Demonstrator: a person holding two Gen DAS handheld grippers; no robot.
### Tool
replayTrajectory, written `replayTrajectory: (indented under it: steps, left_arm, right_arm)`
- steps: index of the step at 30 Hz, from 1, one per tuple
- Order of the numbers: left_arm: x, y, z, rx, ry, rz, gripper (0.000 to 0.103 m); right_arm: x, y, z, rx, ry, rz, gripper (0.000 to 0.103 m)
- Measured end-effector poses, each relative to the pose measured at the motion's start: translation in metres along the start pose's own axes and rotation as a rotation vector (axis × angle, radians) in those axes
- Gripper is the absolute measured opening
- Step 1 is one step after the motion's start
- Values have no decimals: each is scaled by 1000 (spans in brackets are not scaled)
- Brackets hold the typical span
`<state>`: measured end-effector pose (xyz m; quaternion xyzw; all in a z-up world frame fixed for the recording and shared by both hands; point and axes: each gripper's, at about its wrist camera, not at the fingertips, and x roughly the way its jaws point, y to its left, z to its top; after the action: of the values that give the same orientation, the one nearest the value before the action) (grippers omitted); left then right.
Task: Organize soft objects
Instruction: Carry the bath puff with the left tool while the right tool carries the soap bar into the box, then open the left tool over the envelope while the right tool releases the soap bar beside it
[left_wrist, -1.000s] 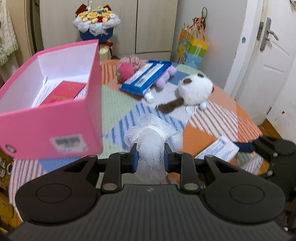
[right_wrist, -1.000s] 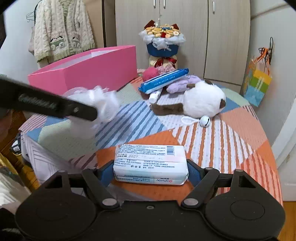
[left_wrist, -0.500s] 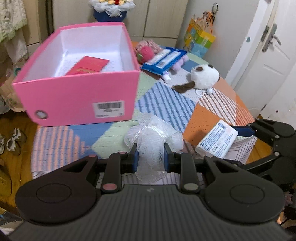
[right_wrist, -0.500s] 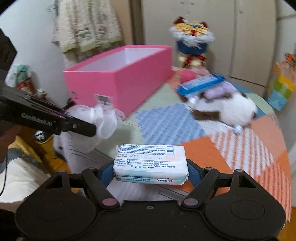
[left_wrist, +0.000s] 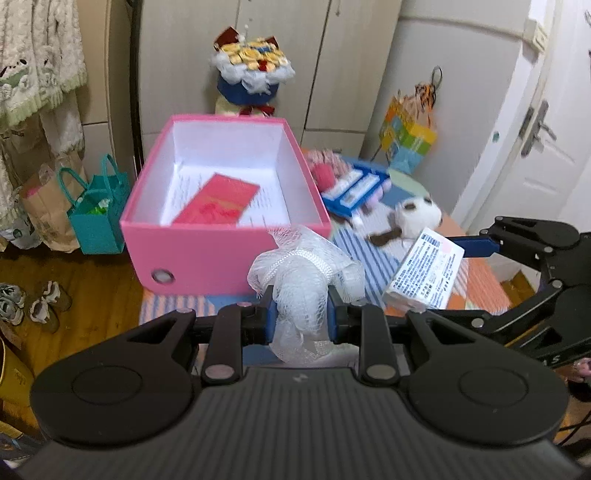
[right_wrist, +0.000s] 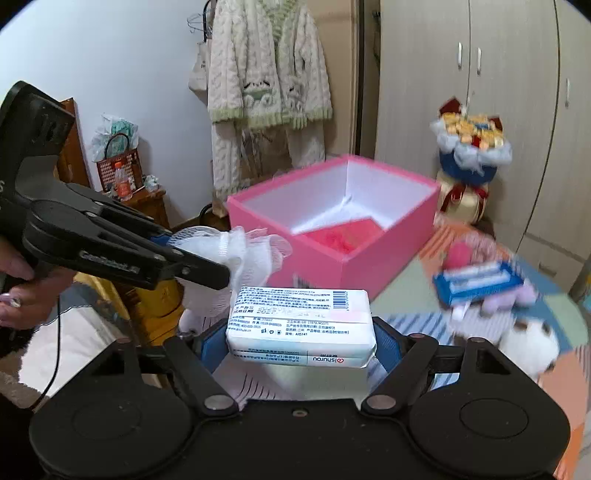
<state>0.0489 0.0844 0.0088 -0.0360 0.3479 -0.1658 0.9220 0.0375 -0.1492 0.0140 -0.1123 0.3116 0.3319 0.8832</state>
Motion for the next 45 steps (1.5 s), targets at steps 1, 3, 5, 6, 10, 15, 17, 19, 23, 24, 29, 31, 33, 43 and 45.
replayTrajectory:
  steps: [1, 3, 5, 6, 10, 15, 17, 19, 23, 24, 29, 31, 33, 43, 45]
  left_arm:
    - [0, 3, 6, 7, -9, 4, 25]
    - [2, 8, 16, 7, -25, 12, 25]
    - [6, 14, 27, 10, -40, 18, 25]
    - [9, 17, 32, 10, -45, 22, 25]
    - [28, 30, 59, 10, -48, 18, 25]
    - [63, 39, 87, 44, -47, 83, 25]
    - [83, 46, 97, 37, -18, 89, 25]
    - [104, 54, 105, 21, 22, 98, 25]
    - [146, 67, 116, 36, 121, 132, 25]
    - [153, 70, 118, 43, 136, 149, 25]
    - [178, 78, 122, 90, 205, 183, 25]
    - [184, 79, 124, 100, 220, 182, 26]
    - [188, 77, 125, 113, 227, 181, 26]
    - [206, 78, 127, 123, 262, 187, 27]
    - [208, 81, 128, 111, 267, 192, 28]
  right_arm:
    - [1, -1, 6, -7, -10, -6, 83]
    - [3, -2, 15, -16, -28, -15, 83]
    - [8, -5, 26, -35, -52, -39, 83]
    - [10, -6, 30, -48, -65, -48, 83]
    - [20, -19, 51, -69, -122, -13, 83]
    - [41, -46, 75, -101, -198, 31, 83]
    - [56, -52, 83, -137, -189, 26, 83]
    - [77, -60, 92, -153, -158, 34, 83]
    - [116, -70, 106, -199, -73, 67, 83]
    - [125, -70, 108, -232, -47, 69, 83]
    - [173, -73, 117, -362, 97, 69, 83]
    - [187, -76, 120, -380, 141, 78, 83]
    - [197, -74, 120, -420, 177, 110, 83]
    - [234, -68, 128, -483, 326, 186, 83]
    - [239, -68, 129, -484, 340, 180, 83]
